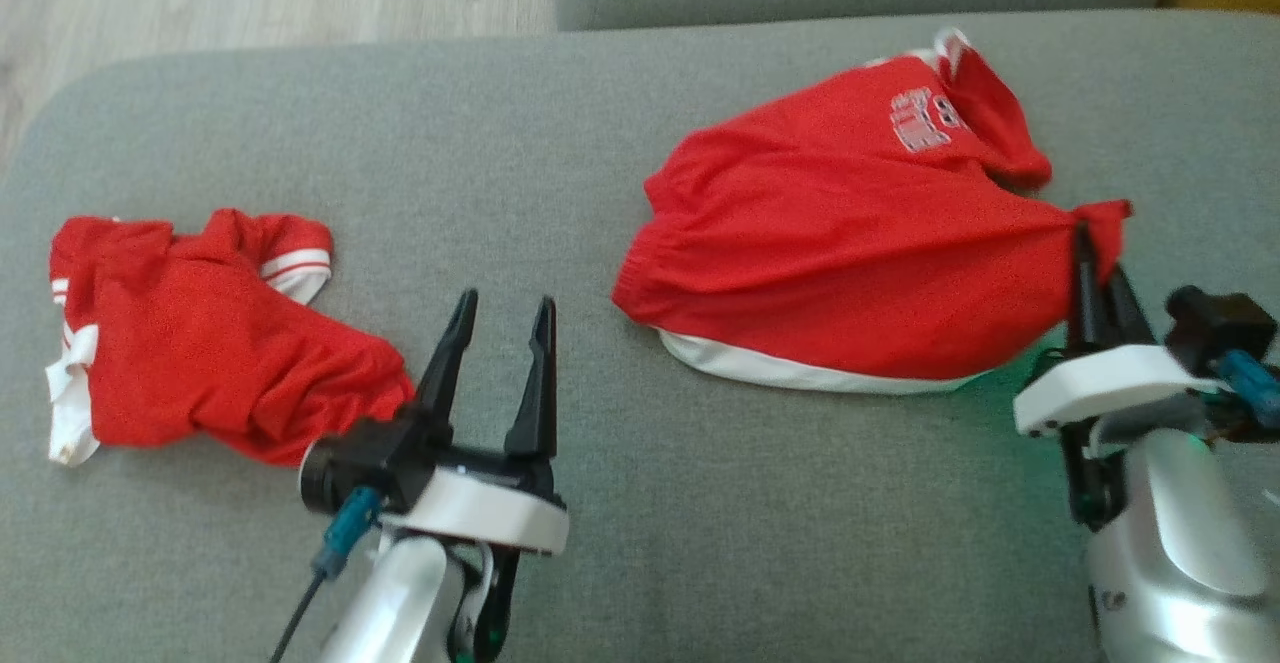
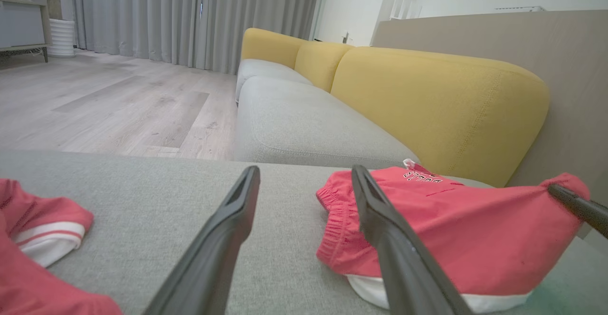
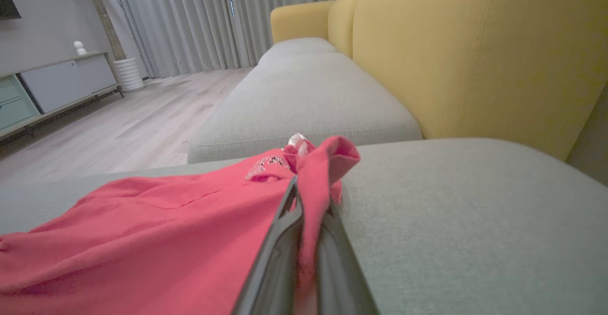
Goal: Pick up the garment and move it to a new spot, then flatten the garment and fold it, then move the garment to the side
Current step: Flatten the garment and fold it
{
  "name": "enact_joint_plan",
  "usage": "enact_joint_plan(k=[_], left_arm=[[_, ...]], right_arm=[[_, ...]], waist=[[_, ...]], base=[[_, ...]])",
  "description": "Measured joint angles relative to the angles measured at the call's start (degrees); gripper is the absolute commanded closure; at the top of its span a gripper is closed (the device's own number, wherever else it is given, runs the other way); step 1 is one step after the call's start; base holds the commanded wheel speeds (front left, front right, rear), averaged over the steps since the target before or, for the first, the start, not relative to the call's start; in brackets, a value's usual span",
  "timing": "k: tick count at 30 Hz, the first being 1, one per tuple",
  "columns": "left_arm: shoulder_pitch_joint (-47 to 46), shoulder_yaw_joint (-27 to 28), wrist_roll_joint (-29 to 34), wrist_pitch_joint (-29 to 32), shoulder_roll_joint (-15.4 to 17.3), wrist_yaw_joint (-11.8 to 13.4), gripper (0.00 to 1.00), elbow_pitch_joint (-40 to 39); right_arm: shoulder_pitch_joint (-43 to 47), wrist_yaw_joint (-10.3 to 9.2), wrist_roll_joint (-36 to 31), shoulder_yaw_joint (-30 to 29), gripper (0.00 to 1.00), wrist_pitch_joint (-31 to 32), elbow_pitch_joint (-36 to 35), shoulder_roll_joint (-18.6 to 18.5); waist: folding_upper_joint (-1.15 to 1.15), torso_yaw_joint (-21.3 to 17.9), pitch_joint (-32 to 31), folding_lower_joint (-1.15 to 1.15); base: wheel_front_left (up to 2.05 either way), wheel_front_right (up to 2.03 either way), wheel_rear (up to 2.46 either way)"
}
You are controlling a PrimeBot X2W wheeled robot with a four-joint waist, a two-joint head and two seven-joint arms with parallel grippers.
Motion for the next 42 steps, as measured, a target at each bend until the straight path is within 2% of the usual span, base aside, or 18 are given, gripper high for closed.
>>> enact_joint_plan(k=[3, 8, 13, 22, 31, 32, 38, 42], left_arm=[[1.74, -0.01, -0.04, 0.0, 0.01, -0.01, 0.0, 0.0], [2.3, -0.15, -0.68, 0.0, 0.01, -0.05, 0.0, -0.24], [2.29, -0.46, -1.03, 0.0, 0.03, -0.05, 0.0, -0.56], [1.7, -1.98, -1.42, 0.0, 0.04, -0.07, 0.0, -0.54], [-0.35, -3.54, -2.0, 0.0, 0.03, -0.03, 0.0, -0.83], [-0.62, -3.7, -2.0, 0.0, 0.02, -0.02, 0.0, -0.9], [-0.73, -3.58, -2.0, 0.0, 0.01, 0.53, 0.0, -1.05], [-0.73, -2.5, -1.99, 0.0, 0.01, 0.52, 0.0, -1.05]], right_arm=[[1.35, 0.0, -2.69, -2.69, 1.0, 0.31, -4.23, 0.2], [2.65, 0.0, -6.81, -5.46, 1.0, 5.8, -12.59, 0.15], [2.64, 0.0, -9.07, -6.12, 1.0, 11.72, -14.49, 0.21], [-2.24, 0.0, -17.98, -11.95, 1.0, 15.41, -2.71, 0.24], [-14.7, 0.0, -29.5, -26.04, 1.0, 15.1, 9.92, 0.19], [-15.64, 0.0, -30.7, -27.64, 0.0, 14.55, 11.05, 0.19], [-19.85, 0.0, -34.26, -31.89, 0.0, 9.45, 16.58, 0.25], [-20.55, 0.0, -33.81, -31.2, 0.0, 2.69, 19.04, 0.14]], waist=[[0.0, -0.19, -1.11, 0.0], [0.0, 0.91, -1.59, 0.0], [0.0, 2.89, -0.78, 0.0], [0.0, 5.84, 1.55, 0.01], [0.0, 8.79, 4.73, 0.01], [0.0, 9.0, 5.05, 0.01], [0.0, 8.37, 5.52, 0.01], [0.0, 6.65, 4.86, 0.01]], base=[[0.0, 0.0, 0.0], [0.0, 0.0, 0.0], [0.0, 0.0, 0.0], [0.0, 0.0, 0.0], [0.0, 0.0, 0.0], [0.0, 0.0, 0.0], [0.0, 0.0, 0.0], [0.0, 0.0, 0.0]])
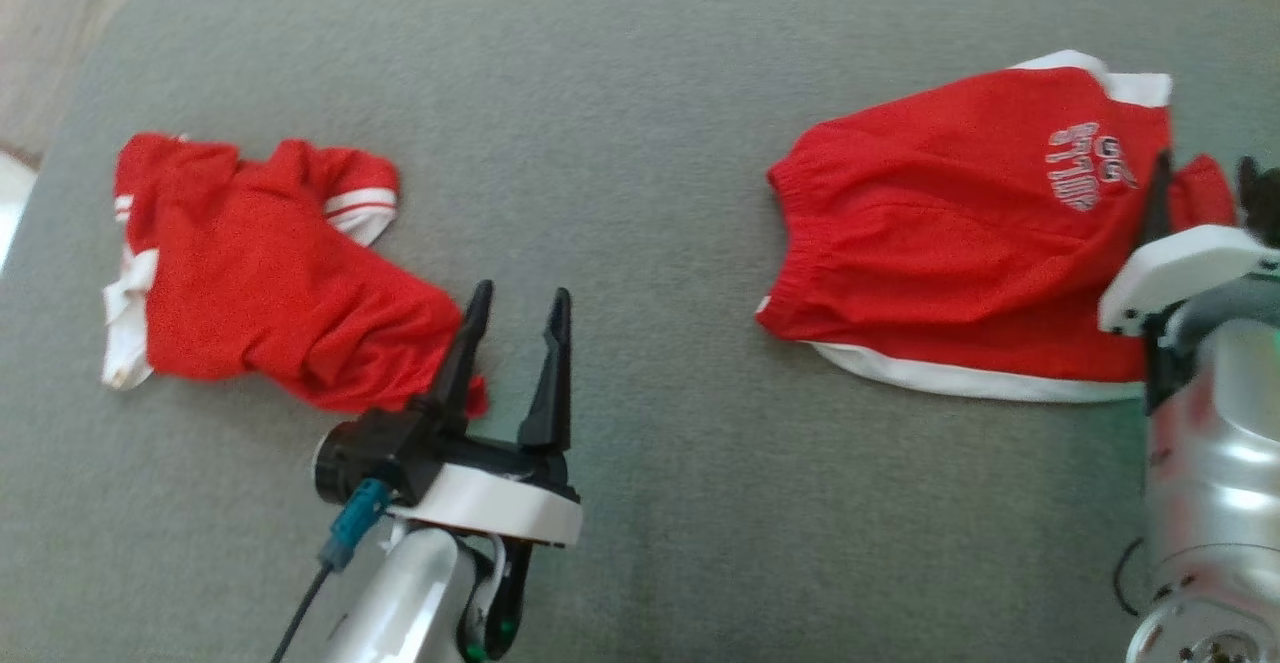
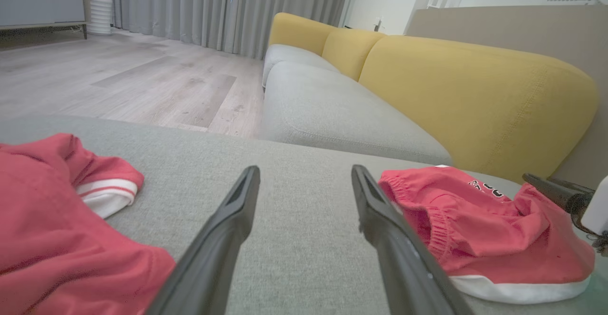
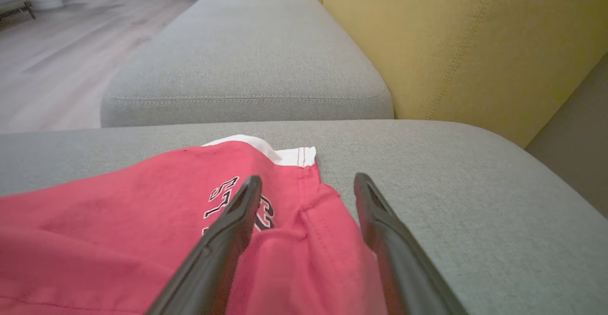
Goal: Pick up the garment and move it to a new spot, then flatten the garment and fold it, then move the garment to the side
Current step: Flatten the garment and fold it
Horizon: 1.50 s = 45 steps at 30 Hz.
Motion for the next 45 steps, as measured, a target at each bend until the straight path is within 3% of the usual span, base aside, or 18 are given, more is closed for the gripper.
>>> enact_joint_plan(k=[5, 9, 11, 15, 19, 26, 35, 45], left_arm=[[0.03, 2.1, 0.12, 0.0, 0.0, -0.1, 0.0, -0.19], [0.23, 3.0, 0.66, 0.0, 0.0, -0.66, 0.0, -0.35], [0.4, 3.58, 0.64, 0.0, -0.01, -0.98, 0.0, -0.43], [1.04, 3.88, 0.64, 0.0, -0.02, -1.67, 0.0, -0.43], [1.46, 3.65, 0.64, 0.0, 0.0, -2.4, 0.0, -0.08], [1.07, 2.2, 1.86, 0.0, -0.01, -3.72, 0.0, 2.14], [-6.04, -5.02, 7.36, 6.91, 2.45, -6.48, 0.0, 14.34], [-11.83, -6.77, 9.22, 8.83, 3.16, -6.32, 0.0, 23.07]], right_arm=[[0.31, 0.0, 11.68, 9.7, 0.0, -2.55, 0.51, 0.05], [5.87, 0.0, 27.8, 22.95, 0.0, -2.72, -12.68, -0.15], [12.72, 0.0, 32.15, 27.58, 0.0, -2.72, -18.93, -0.11], [28.36, 0.0, 37.89, 31.08, 0.0, -2.71, -27.26, 0.08], [34.39, 0.0, 39.92, 32.73, 0.0, -2.71, -30.59, 0.16], [34.26, 0.0, 41.13, 33.9, 0.0, -2.71, -33.33, 0.19], [32.1, 0.0, 42.25, 34.88, 0.0, -2.71, -34.32, 0.19], [31.43, 0.0, 43.46, 35.84, 0.0, -2.71, -35.04, 0.19]], waist=[[0.0, -3.1, -1.37, 0.0], [0.0, -6.19, -2.53, -0.01], [0.0, -7.83, -3.12, -0.01], [0.0, -10.95, -4.16, -0.01], [0.0, -13.18, -4.62, -0.01], [0.0, -14.95, -3.32, -0.01], [0.0, -17.53, -0.97, 0.0], [0.0, -19.78, 1.7, 0.0]], base=[[0.0, 0.0, 0.0], [0.0, 0.0, 0.0], [0.0, 0.0, 0.0], [0.0, 0.0, 0.0], [0.0, 0.0, 0.0], [0.0, 0.0, 0.0], [0.0, 0.0, 0.0], [0.0, 0.0, 0.0]])
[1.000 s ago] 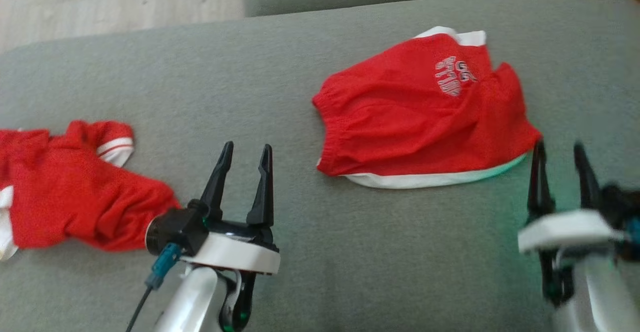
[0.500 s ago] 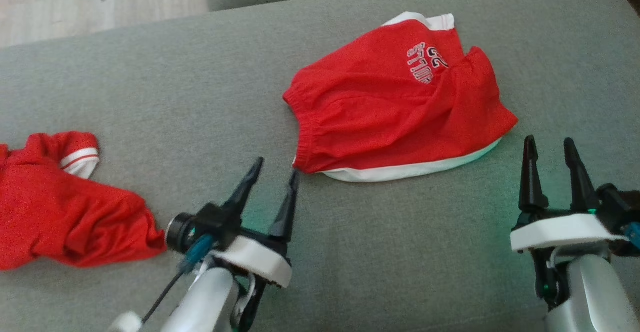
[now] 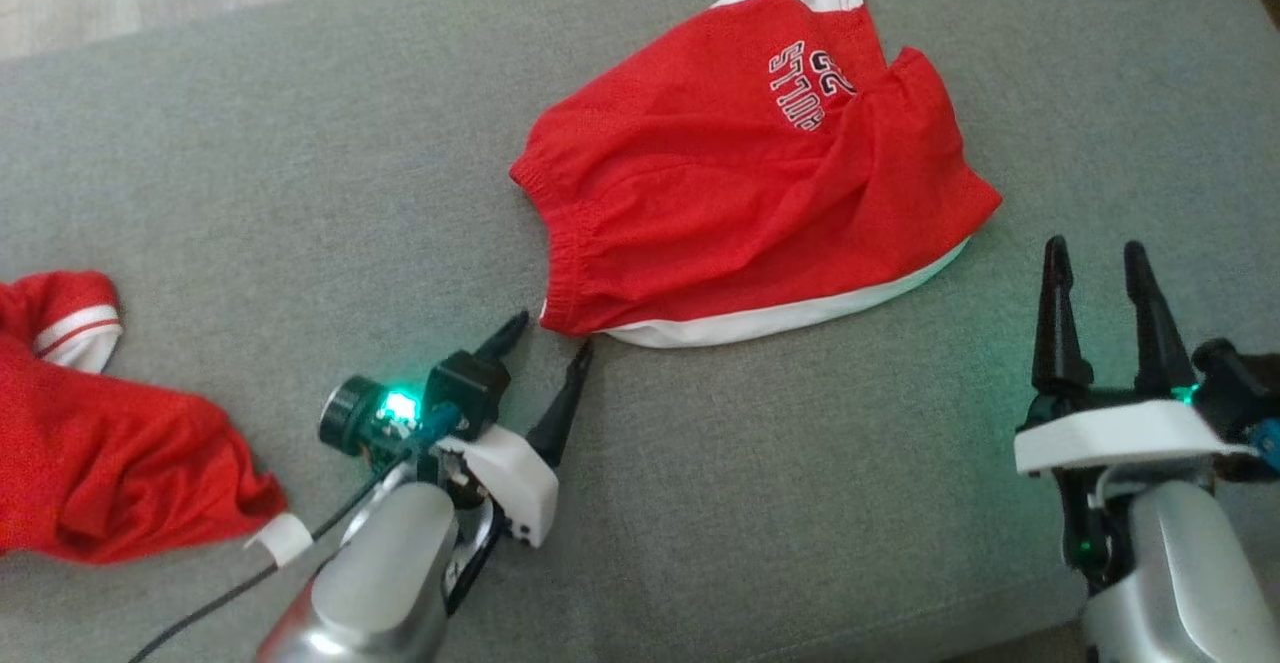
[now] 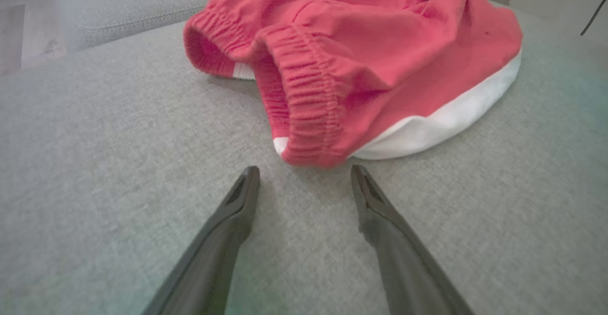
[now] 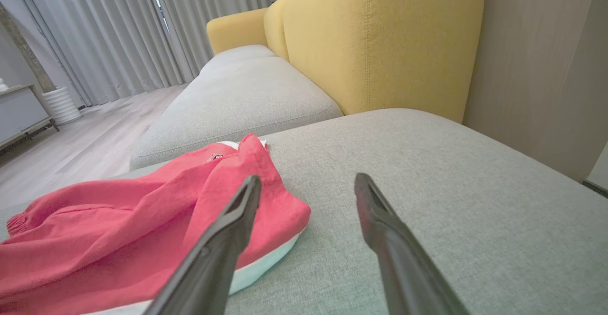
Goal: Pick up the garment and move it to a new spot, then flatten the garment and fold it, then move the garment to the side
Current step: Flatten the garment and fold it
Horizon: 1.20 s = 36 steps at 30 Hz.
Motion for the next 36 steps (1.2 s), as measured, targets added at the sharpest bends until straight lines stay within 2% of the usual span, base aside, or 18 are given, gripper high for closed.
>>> enact_joint_plan(k=[11, 12, 13, 22, 28, 36], left_arm=[[-5.42, -2.04, -0.02, -4.38, -1.31, -0.78, 0.0, 4.72], [-5.63, -2.22, -0.03, -4.61, -1.43, -0.83, 0.06, 5.06], [-5.8, -2.58, -0.15, -5.08, -1.56, -0.99, 1.0, 5.53], [-5.78, -3.6, -2.59, -6.91, -1.77, -1.83, 1.0, 5.58], [-5.43, -3.22, -3.12, -7.87, -1.72, -1.71, 1.0, 2.77], [-3.65, -3.31, -3.71, -7.84, -1.64, -0.73, 1.0, 0.77]], right_arm=[[-1.65, 0.0, 0.08, -0.02, 0.0, 0.0, -0.64, 0.0], [-1.65, 0.0, 0.08, -0.03, 0.0, 0.0, -0.64, 0.0], [-1.65, 0.0, 0.08, -0.07, 0.0, 0.0, -0.6, 0.0], [-1.63, 0.0, -0.74, -0.45, 0.0, 0.0, 1.72, 0.0], [-1.58, 0.0, -5.9, -0.25, 0.0, 0.27, 9.07, 0.0], [-2.81, 0.0, -10.99, -2.32, 0.0, 1.8, 15.51, 0.0]], waist=[[0.0, -0.47, 2.06, 0.0], [0.0, -0.41, 2.05, 0.0], [0.0, -0.29, 1.97, 0.0], [0.0, 0.87, 0.67, 0.0], [0.0, 2.35, -0.76, -0.01], [0.0, 3.78, -1.05, -0.01]], base=[[0.0, 0.0, 0.0], [0.0, 0.0, 0.0], [0.0, 0.0, 0.0], [0.0, 0.0, 0.0], [0.0, 0.0, 0.0], [0.0, 0.0, 0.0]])
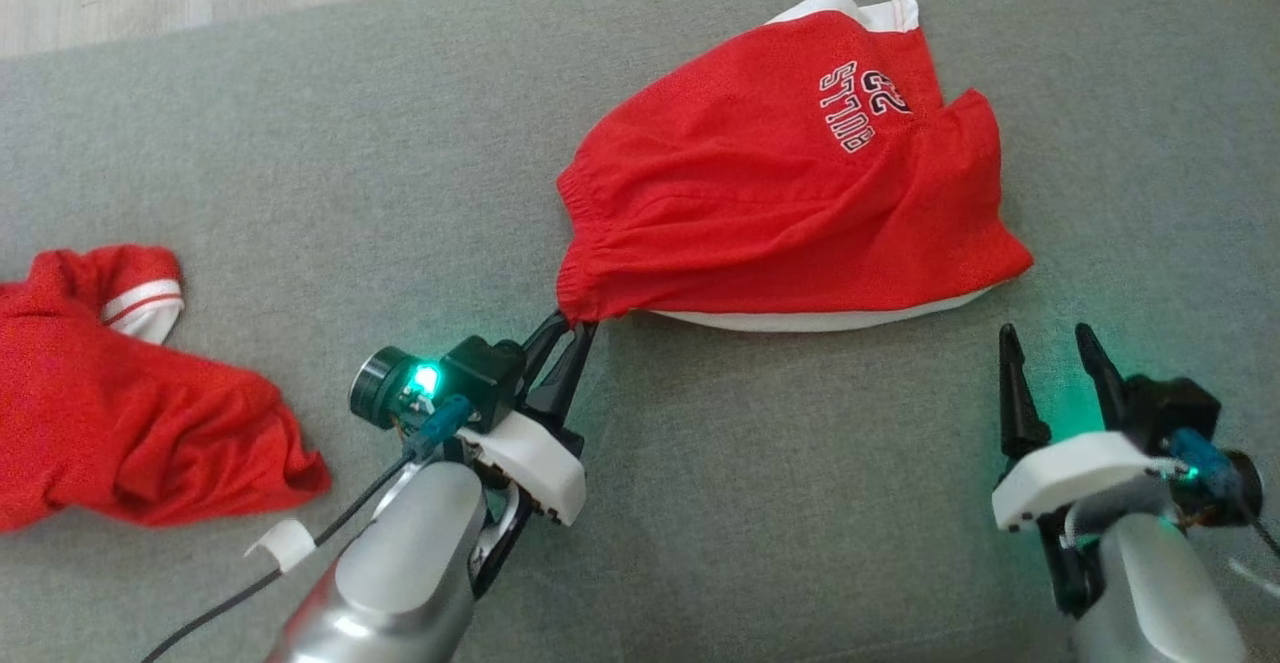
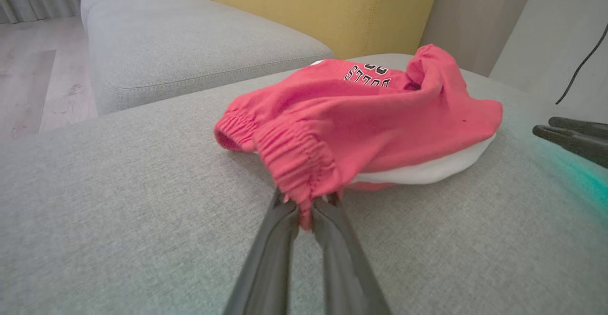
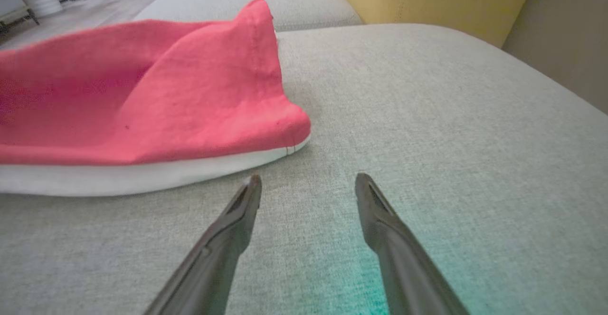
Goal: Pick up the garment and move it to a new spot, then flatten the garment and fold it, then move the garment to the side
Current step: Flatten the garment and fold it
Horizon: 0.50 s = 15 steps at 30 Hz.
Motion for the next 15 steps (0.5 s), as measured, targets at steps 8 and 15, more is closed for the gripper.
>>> enact_joint_plan(k=[8, 15], left_arm=[[0.04, -0.43, -0.01, 0.14, 0.01, 0.48, 1.0, -1.34], [0.01, -0.67, -0.6, 0.59, 0.03, 0.73, 1.0, -2.43]], right_arm=[[-7.1, 0.0, -2.43, -2.25, 0.0, 0.75, 5.46, -0.02], [-11.29, 0.0, -6.81, -5.03, 0.0, 1.51, 12.07, -0.05]], waist=[[0.0, 0.95, 0.74, 0.0], [0.0, 1.91, 1.69, 0.0]], base=[[0.0, 0.0, 0.0], [0.0, 0.0, 0.0]])
